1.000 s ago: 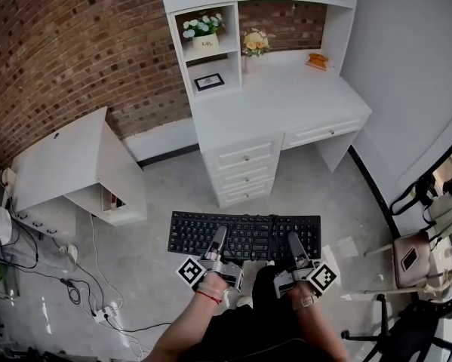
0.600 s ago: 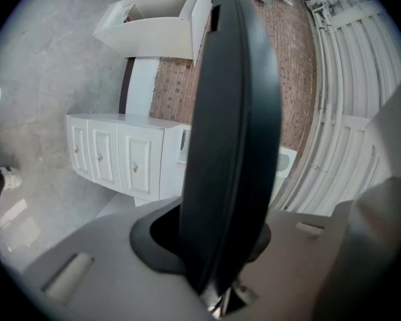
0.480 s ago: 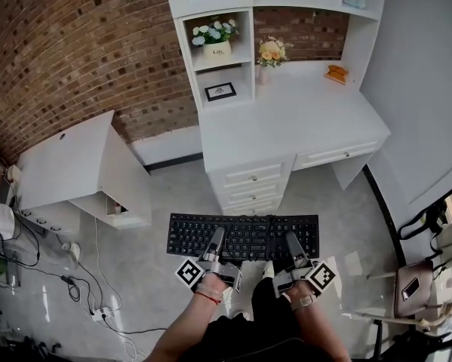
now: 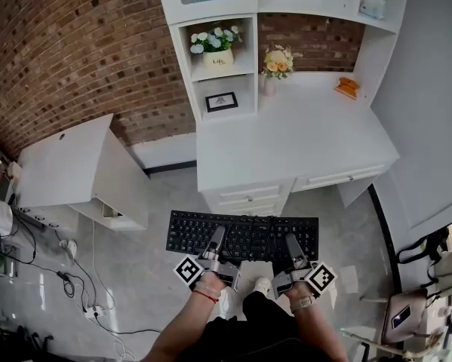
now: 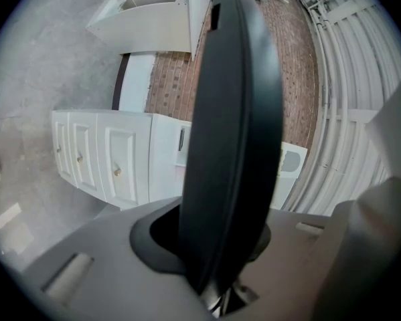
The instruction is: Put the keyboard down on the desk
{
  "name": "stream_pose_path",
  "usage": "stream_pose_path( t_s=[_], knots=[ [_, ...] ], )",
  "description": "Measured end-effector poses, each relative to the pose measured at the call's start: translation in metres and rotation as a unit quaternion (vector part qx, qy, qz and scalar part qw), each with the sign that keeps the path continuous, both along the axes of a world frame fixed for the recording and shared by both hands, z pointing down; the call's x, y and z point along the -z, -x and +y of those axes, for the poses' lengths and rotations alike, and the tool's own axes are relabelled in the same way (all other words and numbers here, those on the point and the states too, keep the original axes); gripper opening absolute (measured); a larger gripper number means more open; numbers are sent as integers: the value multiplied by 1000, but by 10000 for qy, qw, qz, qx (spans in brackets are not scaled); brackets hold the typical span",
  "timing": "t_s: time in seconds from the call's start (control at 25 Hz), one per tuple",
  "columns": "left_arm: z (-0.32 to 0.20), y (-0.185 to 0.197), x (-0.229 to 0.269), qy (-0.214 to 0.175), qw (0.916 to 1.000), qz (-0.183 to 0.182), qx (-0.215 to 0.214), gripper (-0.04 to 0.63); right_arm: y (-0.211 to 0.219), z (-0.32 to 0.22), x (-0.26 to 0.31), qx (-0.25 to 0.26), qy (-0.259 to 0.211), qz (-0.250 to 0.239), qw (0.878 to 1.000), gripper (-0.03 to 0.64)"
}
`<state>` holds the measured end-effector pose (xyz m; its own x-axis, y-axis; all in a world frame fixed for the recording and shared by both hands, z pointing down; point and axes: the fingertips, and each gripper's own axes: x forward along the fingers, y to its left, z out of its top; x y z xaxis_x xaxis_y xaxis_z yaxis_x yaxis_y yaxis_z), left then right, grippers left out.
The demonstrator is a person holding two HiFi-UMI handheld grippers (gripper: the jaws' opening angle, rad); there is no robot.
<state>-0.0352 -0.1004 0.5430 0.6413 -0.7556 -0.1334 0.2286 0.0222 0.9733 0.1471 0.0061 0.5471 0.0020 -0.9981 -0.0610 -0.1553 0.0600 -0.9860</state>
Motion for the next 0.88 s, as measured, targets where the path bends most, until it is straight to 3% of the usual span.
stream_pose_path(
  t_s=[0.6,0.88],
  knots=[
    [-49,-76,1,-88,9999,-61,126,83,-80,-55,-5,132,-17,-115,9998,72],
    [-55,-80,-5,-26,9996,-191,188,83,-84,-64,-18,215,43,-292,9993,72]
  ],
)
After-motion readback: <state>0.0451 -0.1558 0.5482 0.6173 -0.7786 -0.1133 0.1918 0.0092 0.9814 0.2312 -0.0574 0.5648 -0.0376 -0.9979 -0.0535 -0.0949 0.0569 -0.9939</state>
